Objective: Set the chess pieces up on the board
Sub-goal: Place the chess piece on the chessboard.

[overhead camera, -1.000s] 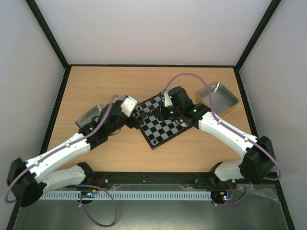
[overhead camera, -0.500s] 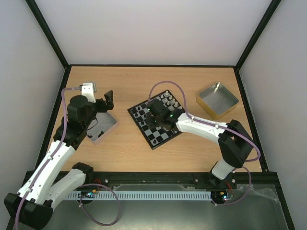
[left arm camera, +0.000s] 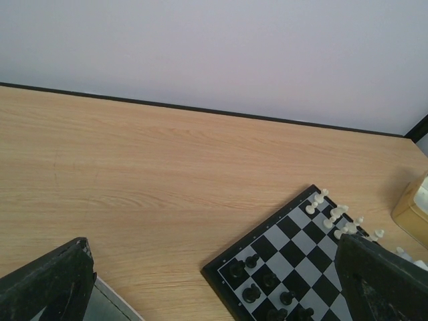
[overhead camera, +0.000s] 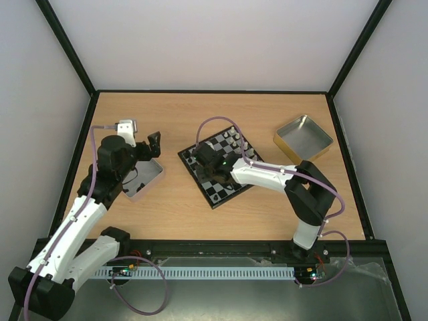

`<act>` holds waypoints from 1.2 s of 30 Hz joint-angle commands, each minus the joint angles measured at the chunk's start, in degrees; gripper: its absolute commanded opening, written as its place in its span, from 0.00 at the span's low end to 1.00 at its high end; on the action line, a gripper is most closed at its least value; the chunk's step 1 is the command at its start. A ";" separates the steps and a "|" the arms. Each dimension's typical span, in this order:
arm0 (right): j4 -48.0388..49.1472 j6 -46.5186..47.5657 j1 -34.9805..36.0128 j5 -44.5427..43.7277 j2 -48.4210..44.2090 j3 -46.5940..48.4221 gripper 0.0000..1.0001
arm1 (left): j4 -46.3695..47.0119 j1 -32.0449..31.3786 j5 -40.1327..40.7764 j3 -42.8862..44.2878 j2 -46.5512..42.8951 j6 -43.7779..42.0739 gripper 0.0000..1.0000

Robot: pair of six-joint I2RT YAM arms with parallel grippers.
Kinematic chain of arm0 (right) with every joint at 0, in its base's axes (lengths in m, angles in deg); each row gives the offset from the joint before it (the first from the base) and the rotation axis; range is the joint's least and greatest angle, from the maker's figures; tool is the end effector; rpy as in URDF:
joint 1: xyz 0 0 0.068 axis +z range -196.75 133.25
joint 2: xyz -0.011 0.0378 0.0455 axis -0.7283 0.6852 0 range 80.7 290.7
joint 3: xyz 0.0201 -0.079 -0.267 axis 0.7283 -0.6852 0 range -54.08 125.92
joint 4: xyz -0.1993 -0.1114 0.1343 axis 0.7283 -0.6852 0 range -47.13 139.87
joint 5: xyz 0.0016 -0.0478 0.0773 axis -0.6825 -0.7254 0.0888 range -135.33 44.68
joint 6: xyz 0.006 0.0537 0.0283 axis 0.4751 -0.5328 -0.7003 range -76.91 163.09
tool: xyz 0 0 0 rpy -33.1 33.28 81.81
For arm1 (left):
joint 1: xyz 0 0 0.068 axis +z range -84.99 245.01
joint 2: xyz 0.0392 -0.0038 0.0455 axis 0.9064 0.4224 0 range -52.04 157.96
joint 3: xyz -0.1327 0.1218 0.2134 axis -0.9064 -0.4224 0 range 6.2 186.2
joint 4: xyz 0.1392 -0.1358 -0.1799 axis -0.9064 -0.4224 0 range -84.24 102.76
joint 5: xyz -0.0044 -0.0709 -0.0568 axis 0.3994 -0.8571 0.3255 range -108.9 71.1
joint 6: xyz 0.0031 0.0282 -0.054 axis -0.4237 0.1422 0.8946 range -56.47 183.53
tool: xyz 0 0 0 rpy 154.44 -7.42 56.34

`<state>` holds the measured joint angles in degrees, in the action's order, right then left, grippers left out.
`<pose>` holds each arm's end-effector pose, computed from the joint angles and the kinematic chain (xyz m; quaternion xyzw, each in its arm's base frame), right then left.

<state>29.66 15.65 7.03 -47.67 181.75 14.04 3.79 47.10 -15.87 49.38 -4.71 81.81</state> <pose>0.2289 0.3094 0.1985 -0.2098 0.9251 0.1909 0.2526 0.1962 -0.0610 0.3272 -0.0190 0.7830 -0.1734 0.5971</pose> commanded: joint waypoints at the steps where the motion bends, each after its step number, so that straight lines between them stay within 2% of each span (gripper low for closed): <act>1: -2.03 0.19 1.17 -1.86 1.50 2.43 0.05 | 0.65 0.40 -0.57 -0.95 0.35 0.43 0.99; 15: -3.31 0.59 2.03 -2.17 5.06 2.68 0.09 | 0.10 0.59 -1.00 -0.80 1.79 0.88 0.99; 18: -3.85 0.68 2.01 -1.82 5.29 3.12 0.14 | -0.20 0.52 -1.01 -0.58 2.09 0.96 0.99; 25: -4.99 -0.11 2.01 -1.55 2.79 3.67 0.31 | -2.57 1.30 -0.92 0.30 3.33 3.64 0.99; 29: -4.54 -1.92 1.95 -3.22 -0.58 3.45 0.39 | -8.89 2.57 -1.74 1.66 6.67 5.89 0.99; 36: -1.49 -6.14 1.72 -9.26 -7.45 -0.13 0.45 | -19.21 4.01 -2.94 1.30 17.19 8.46 0.97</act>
<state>26.45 12.70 8.74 -51.30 179.30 15.66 -7.27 50.44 -17.45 50.16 7.37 88.15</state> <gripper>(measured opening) 0.442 0.986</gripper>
